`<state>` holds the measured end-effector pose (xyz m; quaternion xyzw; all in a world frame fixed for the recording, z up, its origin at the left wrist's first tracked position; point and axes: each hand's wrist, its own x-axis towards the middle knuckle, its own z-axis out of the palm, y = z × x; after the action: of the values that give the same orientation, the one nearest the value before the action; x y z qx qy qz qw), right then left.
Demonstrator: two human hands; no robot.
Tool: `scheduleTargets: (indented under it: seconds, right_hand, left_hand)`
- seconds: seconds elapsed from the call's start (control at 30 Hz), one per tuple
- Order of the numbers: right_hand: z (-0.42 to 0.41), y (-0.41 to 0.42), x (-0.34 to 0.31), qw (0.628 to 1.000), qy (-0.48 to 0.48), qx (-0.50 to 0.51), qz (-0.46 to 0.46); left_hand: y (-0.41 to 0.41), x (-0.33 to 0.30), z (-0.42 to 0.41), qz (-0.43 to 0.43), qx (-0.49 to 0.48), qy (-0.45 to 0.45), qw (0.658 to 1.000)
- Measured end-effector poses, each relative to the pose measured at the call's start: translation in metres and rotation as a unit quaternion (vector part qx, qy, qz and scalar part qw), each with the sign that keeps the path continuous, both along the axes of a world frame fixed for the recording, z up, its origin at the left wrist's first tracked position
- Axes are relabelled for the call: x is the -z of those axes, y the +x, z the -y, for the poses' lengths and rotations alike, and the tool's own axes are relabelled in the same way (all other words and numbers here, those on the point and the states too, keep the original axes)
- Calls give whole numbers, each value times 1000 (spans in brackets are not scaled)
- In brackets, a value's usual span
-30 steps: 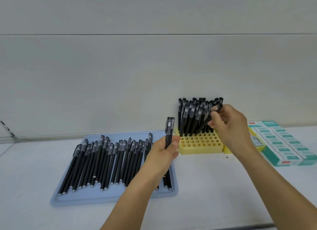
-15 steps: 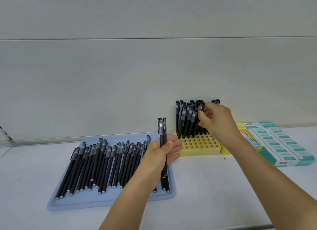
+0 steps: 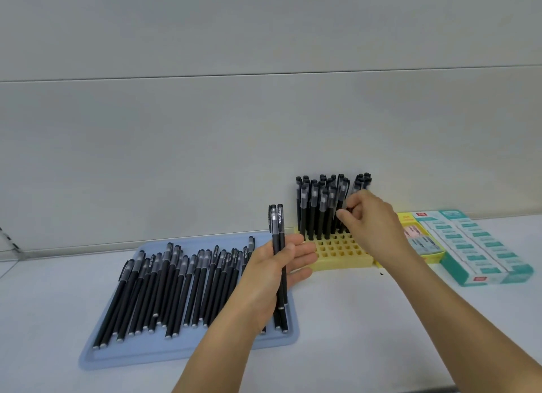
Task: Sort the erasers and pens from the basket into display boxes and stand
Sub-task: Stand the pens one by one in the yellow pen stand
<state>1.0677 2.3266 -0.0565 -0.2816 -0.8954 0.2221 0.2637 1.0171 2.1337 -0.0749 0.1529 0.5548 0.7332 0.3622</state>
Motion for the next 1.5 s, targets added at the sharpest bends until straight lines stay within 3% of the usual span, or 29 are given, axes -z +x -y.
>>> scheduleTargets:
  seconds: [0.03, 0.1, 0.17, 0.23, 0.3, 0.33, 0.43, 0.5, 0.6, 1.07, 1.2, 1.27, 1.37, 1.5]
  right_hand:
    - [7, 7, -2, 999, -8, 4, -41]
    - [28, 18, -9, 986, -109, -88, -86]
    - [48, 25, -14, 945, -237, -219, -44]
    - [48, 29, -15, 924, -287, -246, -57]
    - [32, 33, -18, 934, -284, -170, -136]
    - [21, 35, -20, 942, -265, -118, -171]
    - [-9, 37, -20, 957, -191, -30, -215]
    - [-18, 33, -15, 970, -150, -27, -191]
    - [-20, 24, -6, 979, -126, -42, -154]
    - [-19, -4, 11, 994, -78, -52, -48]
    - [-5, 16, 5, 994, -99, 14, -36]
    - [17, 32, 3, 977, -180, -57, -102]
    - [47, 43, 6, 955, -193, -203, -98]
    - [37, 44, -2, 959, -176, -162, -152]
  left_hand:
    - [0, -1, 1, 0, 13, 6, 1000]
    - [3, -4, -1, -7, 58, 12, 998]
    - [10, -5, -5, -40, 118, -1, 992]
    - [15, -5, -9, -74, 144, -25, 986]
    - [16, -4, -11, -131, 121, -79, 981]
    - [14, -2, -11, -200, 100, -129, 966]
    - [9, 8, -9, -422, 56, -262, 866]
    - [11, 10, -10, -478, 59, -282, 830]
    - [14, 15, -12, -514, 77, -294, 802]
    - [8, 14, -12, -440, 98, -305, 839]
    - [9, 12, -13, -376, 51, -265, 887]
    - [12, 11, -16, -358, 5, -235, 904]
    - [17, 8, -24, -403, 1, -204, 892]
    - [19, 15, -30, -468, 47, -214, 856]
